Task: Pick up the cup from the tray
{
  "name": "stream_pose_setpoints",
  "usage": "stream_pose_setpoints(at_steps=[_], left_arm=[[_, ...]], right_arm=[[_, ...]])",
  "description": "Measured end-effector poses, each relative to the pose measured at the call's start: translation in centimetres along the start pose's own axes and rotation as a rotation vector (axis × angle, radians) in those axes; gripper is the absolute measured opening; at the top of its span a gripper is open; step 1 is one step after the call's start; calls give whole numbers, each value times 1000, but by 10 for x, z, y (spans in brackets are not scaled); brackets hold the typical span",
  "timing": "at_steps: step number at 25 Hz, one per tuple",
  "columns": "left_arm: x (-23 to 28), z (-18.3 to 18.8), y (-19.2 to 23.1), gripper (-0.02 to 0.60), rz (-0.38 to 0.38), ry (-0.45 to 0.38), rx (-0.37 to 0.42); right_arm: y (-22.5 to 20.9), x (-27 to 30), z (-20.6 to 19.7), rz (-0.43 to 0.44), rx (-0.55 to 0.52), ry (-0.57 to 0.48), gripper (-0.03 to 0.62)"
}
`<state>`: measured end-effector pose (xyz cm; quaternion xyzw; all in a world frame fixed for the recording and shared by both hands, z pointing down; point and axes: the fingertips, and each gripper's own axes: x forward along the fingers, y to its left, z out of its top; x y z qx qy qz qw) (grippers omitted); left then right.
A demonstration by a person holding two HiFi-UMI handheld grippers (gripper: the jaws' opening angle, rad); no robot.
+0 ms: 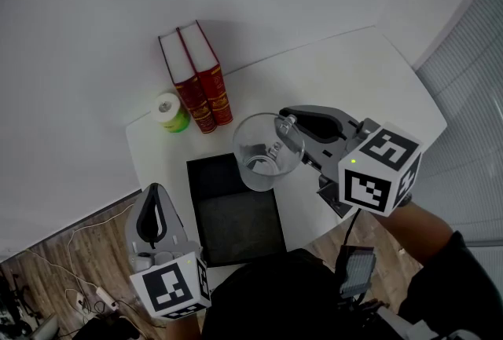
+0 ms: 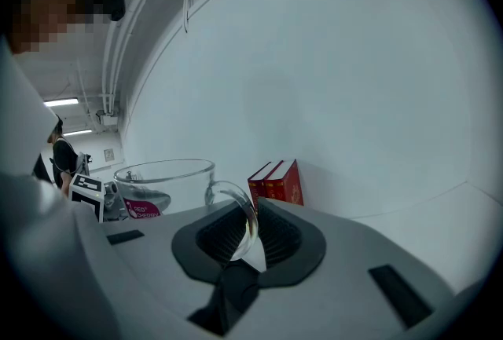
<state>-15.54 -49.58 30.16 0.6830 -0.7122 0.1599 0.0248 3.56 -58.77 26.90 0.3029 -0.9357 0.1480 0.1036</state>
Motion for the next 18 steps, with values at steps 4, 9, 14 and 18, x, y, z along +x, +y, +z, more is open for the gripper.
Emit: stream_pose_setpoints(at_steps=[4, 9, 14, 18], left_arm=[[0, 1, 0, 2, 1, -3, 6], [-1, 1, 1, 2, 8, -3, 0], [-1, 2, 1, 2, 10, -3, -5], [-3, 2, 0, 2, 10, -1, -5]], right_arm=[[0, 2, -2, 0, -8, 1, 49], [1, 3, -4, 6, -7, 2, 51], [3, 3, -2, 16, -10, 3, 52], [5, 3, -2, 21, -4, 3, 54]])
